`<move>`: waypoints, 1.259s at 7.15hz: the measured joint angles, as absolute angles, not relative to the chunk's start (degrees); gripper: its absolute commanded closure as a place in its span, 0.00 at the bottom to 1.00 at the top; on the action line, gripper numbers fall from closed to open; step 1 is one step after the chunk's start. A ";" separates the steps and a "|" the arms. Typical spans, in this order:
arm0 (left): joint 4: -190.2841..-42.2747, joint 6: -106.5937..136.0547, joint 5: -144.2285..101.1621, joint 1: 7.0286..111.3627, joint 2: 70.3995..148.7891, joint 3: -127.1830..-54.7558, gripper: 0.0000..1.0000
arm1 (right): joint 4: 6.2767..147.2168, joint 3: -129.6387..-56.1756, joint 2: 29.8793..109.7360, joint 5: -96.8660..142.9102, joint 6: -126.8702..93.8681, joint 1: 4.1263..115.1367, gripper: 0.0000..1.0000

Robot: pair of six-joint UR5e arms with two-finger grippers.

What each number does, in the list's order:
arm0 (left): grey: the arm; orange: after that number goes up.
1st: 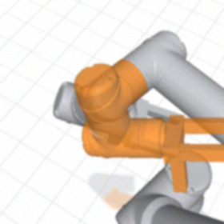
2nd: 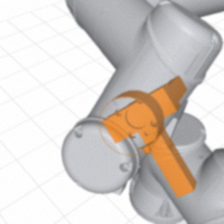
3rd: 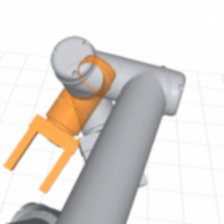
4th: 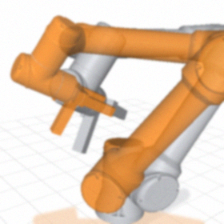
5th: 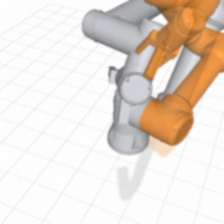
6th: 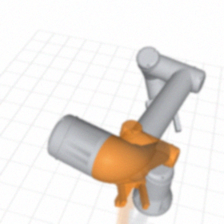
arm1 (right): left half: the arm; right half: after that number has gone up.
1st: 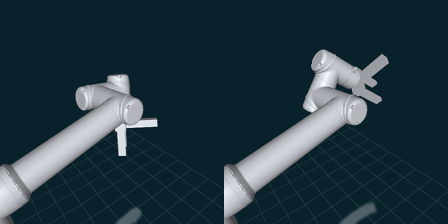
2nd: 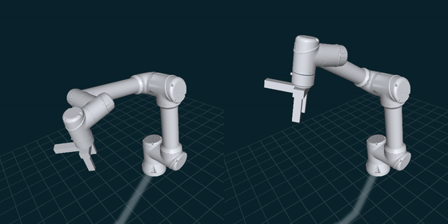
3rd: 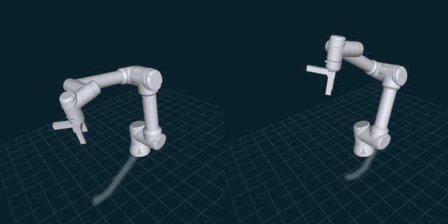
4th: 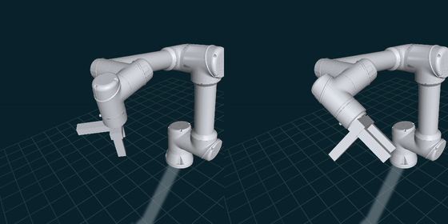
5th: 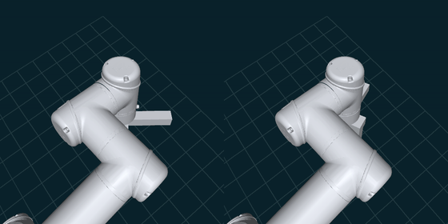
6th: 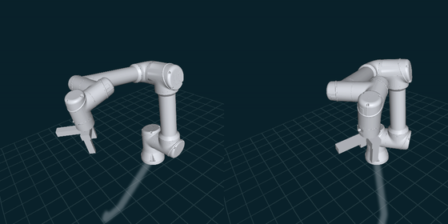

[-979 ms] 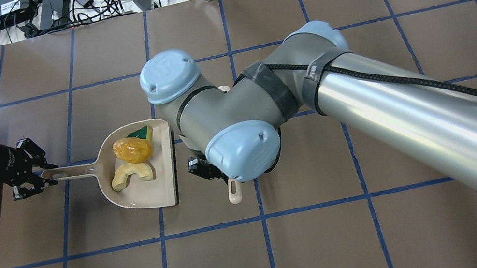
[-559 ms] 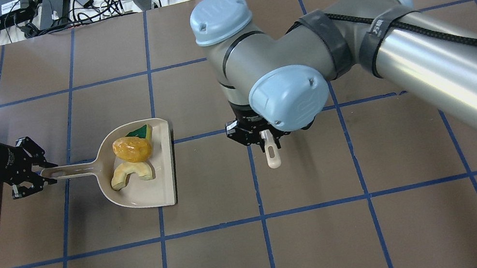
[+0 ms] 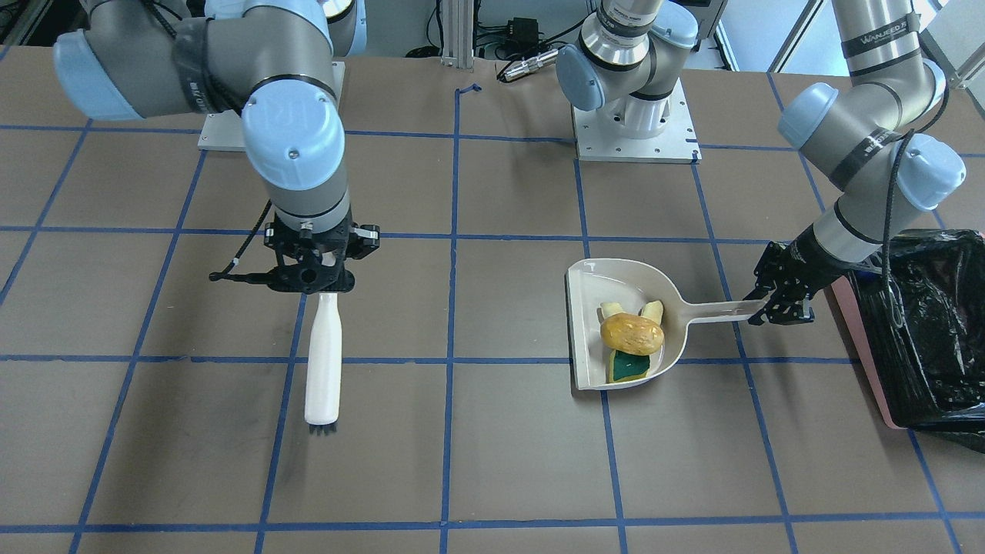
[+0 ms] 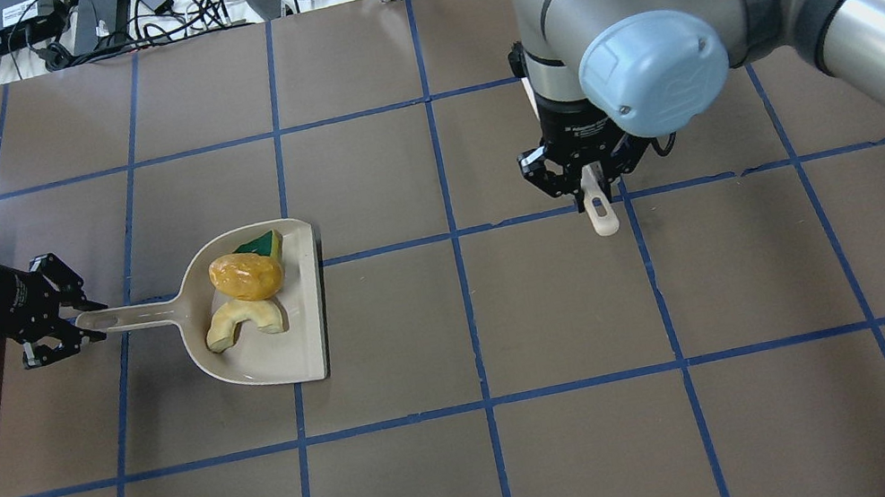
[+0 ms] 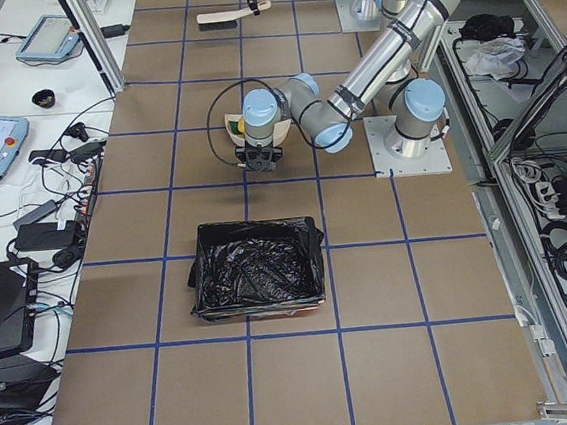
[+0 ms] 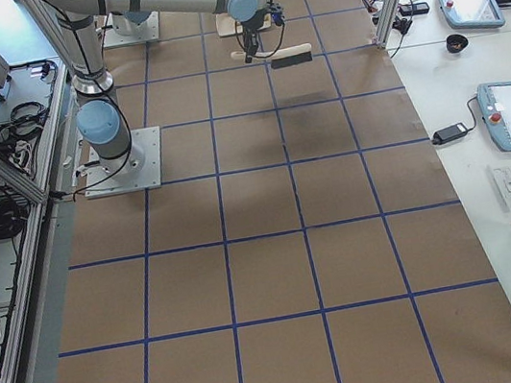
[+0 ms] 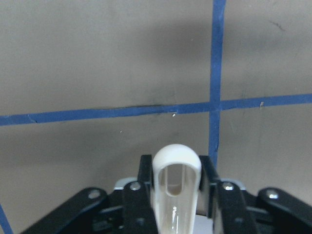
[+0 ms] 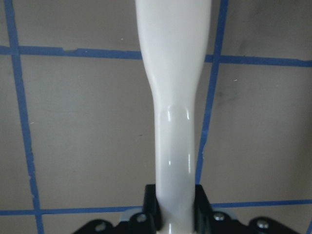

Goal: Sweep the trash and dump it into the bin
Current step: 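Lift the brush away from the dustpan and carry it back with the right gripper, then hold the brush with the right gripper while the left drags the dustpan toward the bin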

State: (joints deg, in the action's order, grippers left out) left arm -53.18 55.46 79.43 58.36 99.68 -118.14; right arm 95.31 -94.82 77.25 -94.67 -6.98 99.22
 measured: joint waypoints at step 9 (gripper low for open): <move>-48.31 61.70 83.91 62.38 101.67 -118.10 0.59 | 103.73 -96.41 75.55 -98.86 19.44 76.39 1.00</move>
